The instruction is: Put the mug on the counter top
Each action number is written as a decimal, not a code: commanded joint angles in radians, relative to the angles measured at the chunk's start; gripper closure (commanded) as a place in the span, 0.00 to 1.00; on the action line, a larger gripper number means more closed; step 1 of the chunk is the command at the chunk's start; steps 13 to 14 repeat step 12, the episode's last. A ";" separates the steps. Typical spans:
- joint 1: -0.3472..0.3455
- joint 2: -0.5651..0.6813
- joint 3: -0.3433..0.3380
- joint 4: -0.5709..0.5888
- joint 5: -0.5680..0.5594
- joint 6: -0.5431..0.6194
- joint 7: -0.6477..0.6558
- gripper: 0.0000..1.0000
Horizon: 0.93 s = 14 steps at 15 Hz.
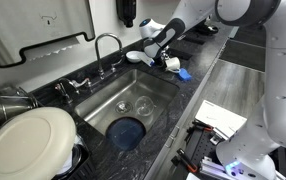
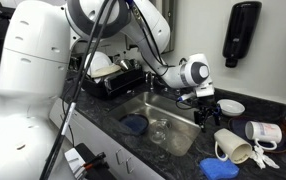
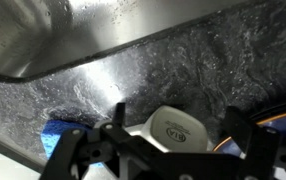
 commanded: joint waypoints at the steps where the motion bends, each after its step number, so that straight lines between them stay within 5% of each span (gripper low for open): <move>1: -0.074 -0.033 0.079 -0.037 0.130 0.106 -0.157 0.00; 5: -0.133 -0.062 0.149 -0.045 0.343 0.137 -0.407 0.00; 12: -0.207 -0.146 0.202 -0.023 0.696 -0.094 -0.877 0.00; 14: -0.207 -0.146 0.202 -0.023 0.696 -0.094 -0.877 0.00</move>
